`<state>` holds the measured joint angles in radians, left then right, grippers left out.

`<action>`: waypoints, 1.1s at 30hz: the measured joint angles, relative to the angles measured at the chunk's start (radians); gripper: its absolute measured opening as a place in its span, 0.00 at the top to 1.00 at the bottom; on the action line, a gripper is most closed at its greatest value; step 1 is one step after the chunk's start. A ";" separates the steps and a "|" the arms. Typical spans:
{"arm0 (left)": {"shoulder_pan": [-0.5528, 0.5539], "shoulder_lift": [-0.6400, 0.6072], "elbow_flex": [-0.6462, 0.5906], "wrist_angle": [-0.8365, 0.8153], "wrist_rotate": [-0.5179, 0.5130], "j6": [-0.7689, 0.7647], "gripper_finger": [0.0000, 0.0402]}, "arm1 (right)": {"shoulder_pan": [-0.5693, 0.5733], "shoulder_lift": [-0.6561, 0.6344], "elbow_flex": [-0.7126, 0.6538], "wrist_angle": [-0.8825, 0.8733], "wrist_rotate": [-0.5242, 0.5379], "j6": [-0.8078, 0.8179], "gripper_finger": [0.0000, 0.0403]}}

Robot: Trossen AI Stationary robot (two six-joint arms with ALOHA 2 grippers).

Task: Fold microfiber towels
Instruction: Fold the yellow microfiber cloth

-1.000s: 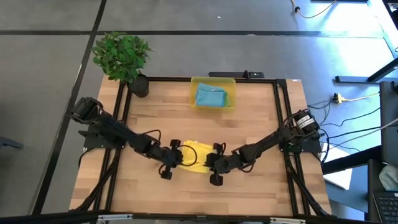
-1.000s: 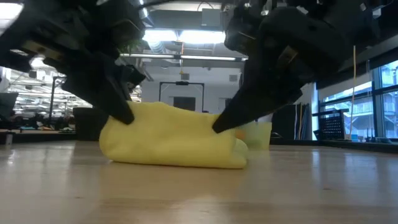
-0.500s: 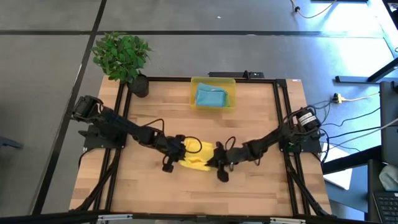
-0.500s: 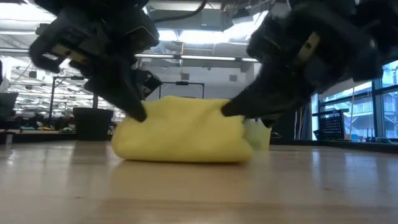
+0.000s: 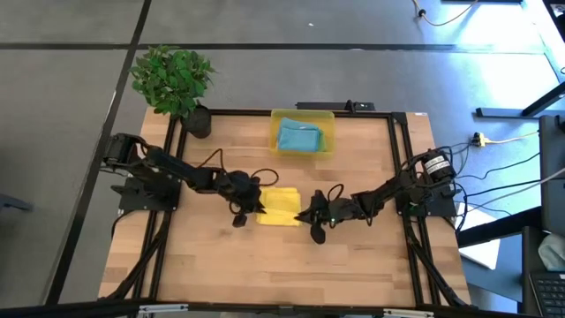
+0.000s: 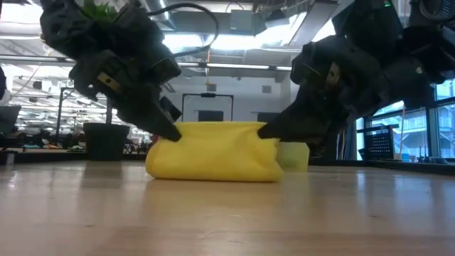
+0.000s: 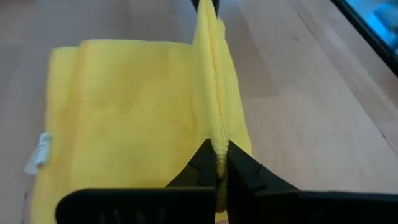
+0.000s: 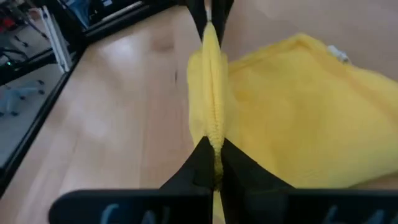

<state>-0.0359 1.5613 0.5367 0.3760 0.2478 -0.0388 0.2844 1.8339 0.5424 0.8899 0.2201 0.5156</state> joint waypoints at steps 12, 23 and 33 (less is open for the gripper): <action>0.120 -0.004 -0.134 0.199 -0.006 -0.063 1.00 | -0.126 0.019 0.003 0.004 0.118 0.004 0.98; 0.096 -0.003 -0.210 0.323 0.005 -0.154 1.00 | -0.147 0.071 0.060 -0.006 0.049 -0.060 0.98; -0.255 -0.002 -0.118 0.242 -0.088 -0.230 1.00 | 0.156 0.070 0.167 -0.080 0.044 0.001 0.98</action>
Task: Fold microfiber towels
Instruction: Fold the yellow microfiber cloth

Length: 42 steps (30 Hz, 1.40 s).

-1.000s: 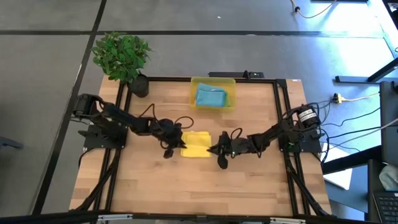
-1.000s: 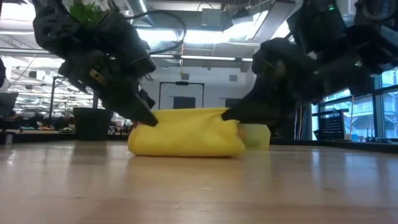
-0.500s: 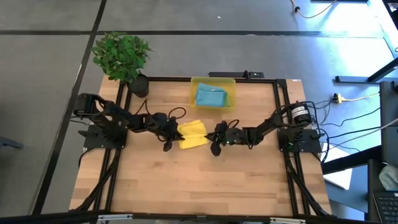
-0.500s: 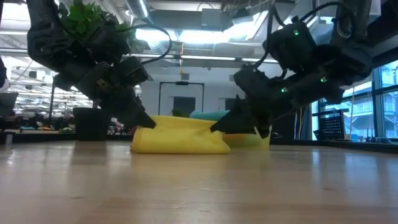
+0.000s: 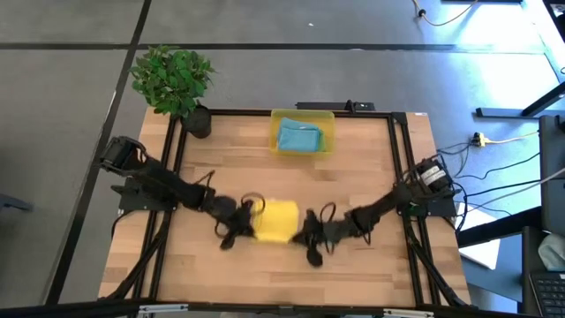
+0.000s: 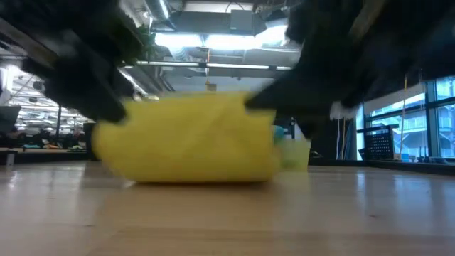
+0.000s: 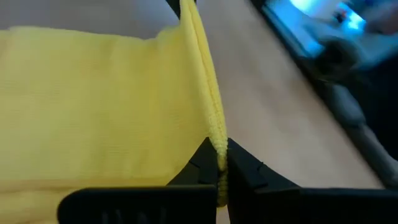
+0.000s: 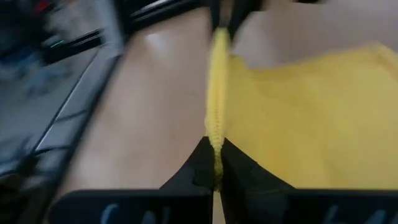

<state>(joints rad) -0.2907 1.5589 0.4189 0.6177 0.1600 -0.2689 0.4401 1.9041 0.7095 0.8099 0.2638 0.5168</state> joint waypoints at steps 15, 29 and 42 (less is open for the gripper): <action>0.060 -0.028 -0.025 -0.131 -0.071 0.036 1.00 | -0.114 -0.001 0.080 -0.224 -0.023 0.012 0.98; 0.207 -0.028 -0.077 -0.006 0.040 0.062 0.99 | -0.129 0.002 -0.010 -0.089 -0.081 0.108 0.98; 0.208 -0.028 -0.080 -0.006 0.018 0.065 0.80 | -0.117 -0.004 0.003 -0.117 -0.128 0.157 0.97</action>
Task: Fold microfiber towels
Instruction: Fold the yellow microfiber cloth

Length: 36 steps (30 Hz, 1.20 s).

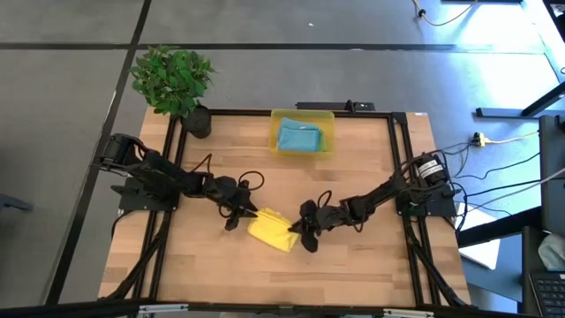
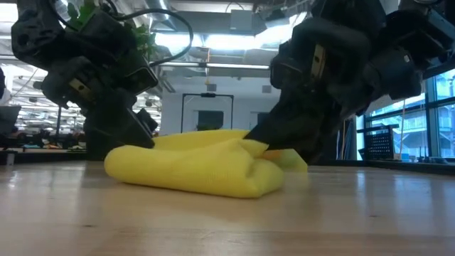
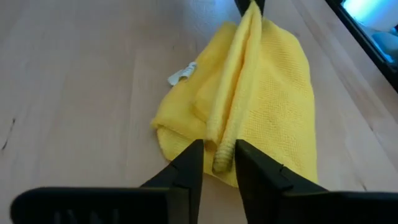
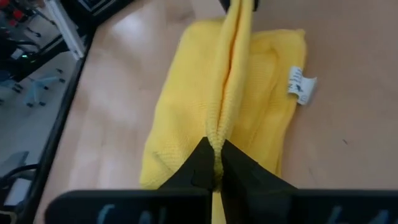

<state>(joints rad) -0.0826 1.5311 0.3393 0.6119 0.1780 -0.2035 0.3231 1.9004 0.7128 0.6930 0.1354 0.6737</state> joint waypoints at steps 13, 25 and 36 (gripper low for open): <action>0.000 -0.074 0.002 0.002 -0.003 0.001 0.78 | 0.000 -0.072 0.001 -0.109 -0.035 -0.046 0.86; -0.001 -0.119 0.002 -0.002 0.003 0.005 0.78 | 0.001 -0.128 0.001 -0.188 -0.139 -0.077 0.66; -0.001 -0.119 0.002 0.002 0.004 0.005 0.78 | -0.002 -0.170 0.002 -0.327 -0.160 -0.107 0.59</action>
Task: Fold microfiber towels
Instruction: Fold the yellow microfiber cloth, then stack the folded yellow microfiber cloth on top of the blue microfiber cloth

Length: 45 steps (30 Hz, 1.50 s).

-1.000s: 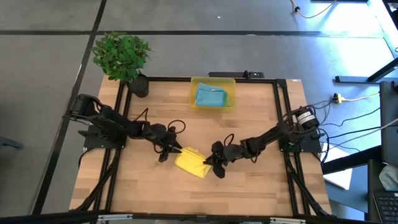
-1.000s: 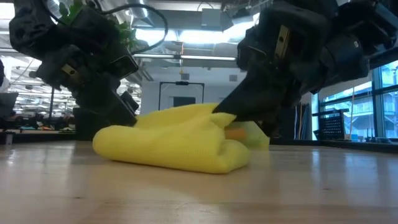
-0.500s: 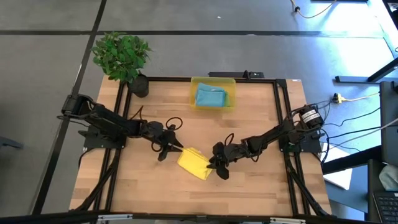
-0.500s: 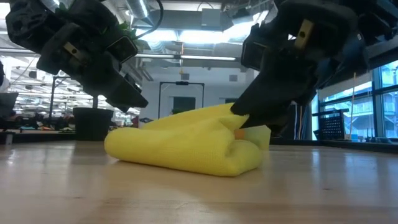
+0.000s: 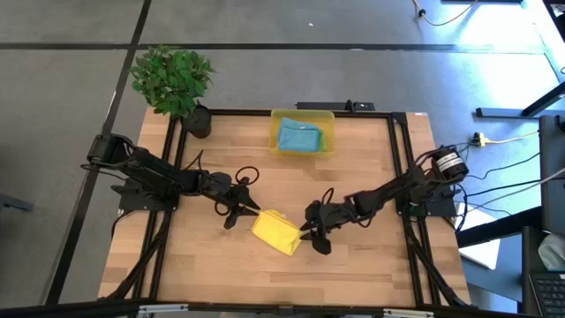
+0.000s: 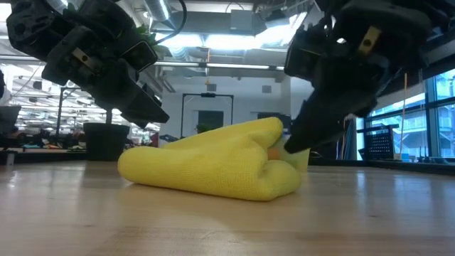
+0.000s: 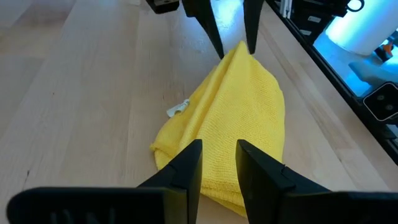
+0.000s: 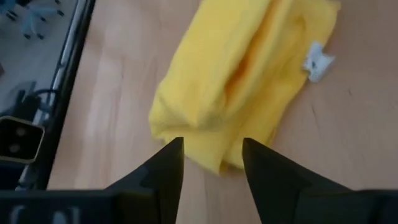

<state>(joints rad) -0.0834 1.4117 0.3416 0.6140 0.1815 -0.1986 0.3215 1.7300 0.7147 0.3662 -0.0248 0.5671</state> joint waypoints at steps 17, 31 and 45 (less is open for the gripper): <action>-0.030 0.000 0.001 0.062 -0.086 0.015 0.78 | 0.082 0.015 0.006 0.374 0.129 -0.273 0.57; -0.166 0.000 0.001 0.204 -0.142 0.064 0.78 | 0.087 0.237 0.061 0.339 0.121 -0.167 0.57; -0.359 0.161 0.316 -0.408 -0.453 0.422 0.76 | 0.088 0.256 0.061 0.300 0.121 -0.152 0.57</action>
<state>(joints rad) -0.4423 1.5722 0.6581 0.2060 -0.2713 0.2236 0.4099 1.9862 0.7753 0.6659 0.0967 0.4149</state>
